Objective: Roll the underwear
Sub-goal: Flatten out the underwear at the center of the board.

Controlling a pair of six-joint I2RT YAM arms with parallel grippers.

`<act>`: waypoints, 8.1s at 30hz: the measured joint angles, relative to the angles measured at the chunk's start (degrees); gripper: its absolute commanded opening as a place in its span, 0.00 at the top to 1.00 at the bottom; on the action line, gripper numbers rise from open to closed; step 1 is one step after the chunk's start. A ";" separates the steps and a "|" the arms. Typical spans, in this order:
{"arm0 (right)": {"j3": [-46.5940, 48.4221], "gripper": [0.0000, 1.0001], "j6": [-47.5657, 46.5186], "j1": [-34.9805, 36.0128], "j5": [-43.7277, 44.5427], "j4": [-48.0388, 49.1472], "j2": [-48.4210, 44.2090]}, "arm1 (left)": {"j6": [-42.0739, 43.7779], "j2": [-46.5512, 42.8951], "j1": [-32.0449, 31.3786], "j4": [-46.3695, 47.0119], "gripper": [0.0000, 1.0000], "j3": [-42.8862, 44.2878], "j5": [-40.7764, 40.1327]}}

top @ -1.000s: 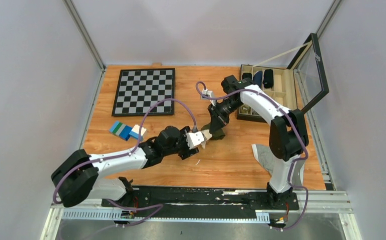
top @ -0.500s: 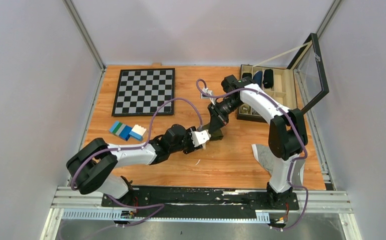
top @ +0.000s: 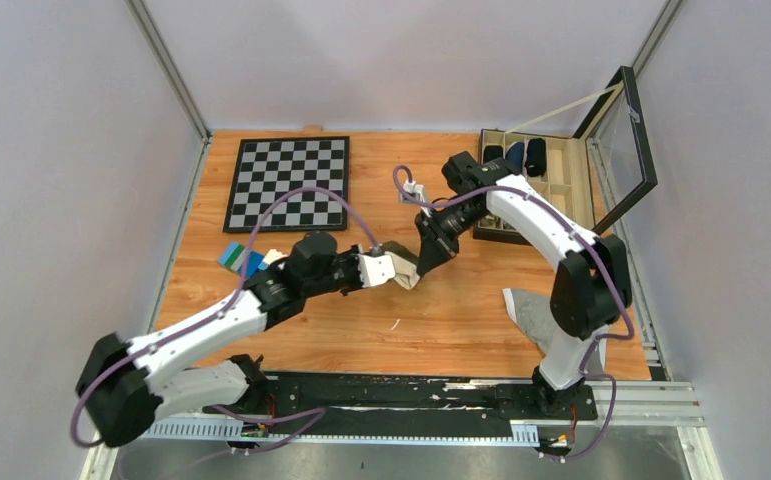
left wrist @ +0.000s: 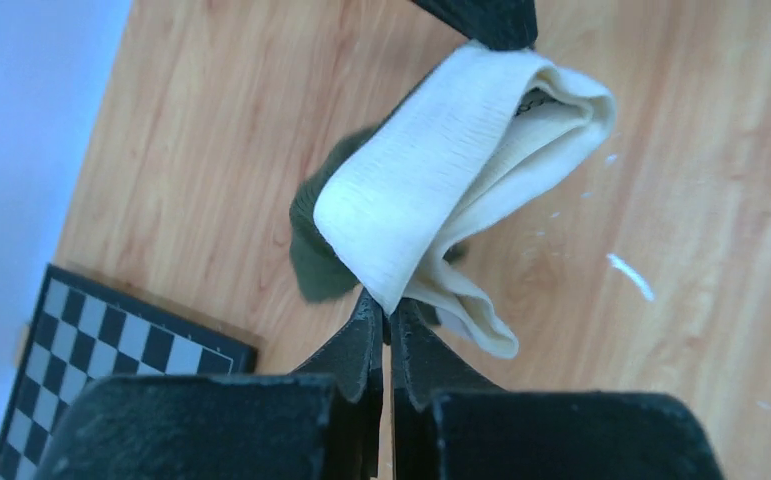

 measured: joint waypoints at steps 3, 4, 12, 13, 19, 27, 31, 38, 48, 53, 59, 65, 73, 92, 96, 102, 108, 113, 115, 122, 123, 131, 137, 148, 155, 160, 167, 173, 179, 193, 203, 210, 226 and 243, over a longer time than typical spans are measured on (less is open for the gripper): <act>-2.67 1.00 0.52 3.23 0.52 -0.07 -6.14 | 0.02 -9.49 -0.85 -6.45 1.00 0.17 4.68; -3.30 1.00 0.63 4.83 0.72 -0.13 -8.50 | -0.09 -11.47 -1.57 -8.50 1.00 0.37 5.99; 2.89 0.99 0.26 6.84 -0.79 -2.84 -6.05 | -6.43 -10.69 -6.08 -24.59 1.00 5.27 15.93; 5.88 0.91 -0.35 5.95 -1.27 -3.76 -3.26 | -7.19 -9.16 -6.05 -25.62 1.00 6.27 16.06; 28.96 0.53 -0.44 -5.42 -2.84 -5.01 19.80 | -14.49 3.72 0.09 -25.99 1.00 14.19 17.88; 14.82 0.50 5.44 -16.00 1.18 1.55 19.80 | -31.17 29.31 16.55 -21.57 1.00 20.35 22.43; 2.86 0.49 7.85 -14.40 1.64 2.89 11.32 | -35.87 35.04 18.23 -21.46 1.00 21.62 26.18; -5.75 0.47 10.36 -13.00 0.11 3.87 6.86 | -40.92 35.26 19.37 -19.45 1.00 21.62 29.66; -4.85 0.44 11.96 -6.78 -0.96 4.02 18.01 | -41.94 35.23 19.98 -19.28 1.00 21.59 30.69; -4.11 0.45 13.66 -4.02 0.63 4.94 18.49 | -42.01 35.26 20.20 -19.50 1.00 21.59 30.84; -4.00 0.45 15.04 -4.11 2.32 6.27 18.91 | -42.10 35.23 20.20 -19.58 1.00 21.59 30.86; -3.78 0.62 15.82 -4.09 3.48 6.86 20.39 | -42.10 35.23 20.20 -19.56 1.00 21.59 30.86; -2.54 0.95 14.78 -4.09 2.82 7.10 21.68 | -41.92 35.23 20.20 -19.71 1.00 21.59 30.86; -6.03 1.00 -4.87 -4.09 19.21 4.85 -6.67 | -11.82 18.25 20.41 -44.17 1.00 30.05 26.84; -2.10 1.00 -7.43 -4.09 21.20 1.44 -9.31 | -4.79 7.91 20.44 -46.12 1.00 29.97 24.59; 2.32 1.00 -10.73 -2.19 24.04 -1.55 -16.44 | 2.34 4.57 20.46 -54.47 1.00 36.89 22.77; -0.59 1.00 -13.18 5.97 25.51 -5.68 -28.87 | 4.63 -0.90 20.41 -63.30 1.00 37.29 23.78; -3.39 1.00 -13.18 9.29 25.31 -8.57 -33.00 | 3.58 -8.15 19.96 -66.31 1.00 31.76 28.50; -4.31 1.00 -12.98 9.94 25.09 -9.40 -33.11 | 2.45 -10.49 18.75 -67.19 1.00 29.05 30.75; -5.14 1.00 -12.76 10.95 21.62 -11.69 -35.74 | 0.48 -14.51 17.33 -69.20 1.00 27.76 35.32; -5.60 1.00 -12.74 10.97 21.00 -11.89 -36.79 | 0.11 -14.56 17.09 -69.37 1.00 27.82 35.93; -10.36 1.00 -12.81 10.88 19.56 -12.70 -40.57 | -2.12 -10.01 16.39 -69.37 1.00 28.04 38.32; -10.51 1.00 -12.66 10.27 19.91 -13.42 -39.91 | -2.32 -7.34 16.35 -69.37 1.00 28.04 39.69; -8.87 1.00 -9.53 10.27 18.95 -14.25 -43.36 | -8.48 -15.41 14.38 -68.08 1.00 29.64 41.13; -9.75 1.00 -8.87 10.21 17.99 -14.84 -44.70 | -12.13 -13.68 14.36 -65.29 1.00 26.14 43.60; -7.21 1.00 -16.06 1.27 17.40 -17.42 -35.89 | -8.15 -2.14 15.43 -65.88 1.00 28.59 41.53; 14.29 0.73 -25.29 -13.79 19.08 -17.16 0.74 | -2.78 25.16 25.42 -54.16 0.56 36.57 34.36; 33.48 0.74 -16.90 -15.43 24.06 -10.14 24.98 | -16.72 30.29 27.36 -30.67 0.49 29.57 16.37; 14.21 0.71 -9.90 -14.69 25.81 1.03 9.49 | -25.22 17.73 27.32 -18.93 0.49 20.61 13.44; -3.48 0.75 2.93 -11.67 24.06 16.06 5.66 | -45.20 28.81 26.86 -10.01 0.60 16.81 20.44; -10.75 0.78 11.93 -11.47 26.29 23.71 8.81 | -50.36 34.36 27.02 -11.87 0.55 16.94 14.38; -16.44 0.79 15.87 -10.97 26.99 28.46 6.19 | -51.65 36.15 27.63 -13.27 0.56 18.91 12.96; -30.86 0.75 15.50 -4.90 35.12 28.72 -11.30 | -52.48 8.07 27.69 -15.47 0.53 0.90 10.21; -13.20 0.85 14.27 -5.22 30.82 30.05 3.91 | -55.32 37.48 28.00 -3.04 0.75 19.69 26.14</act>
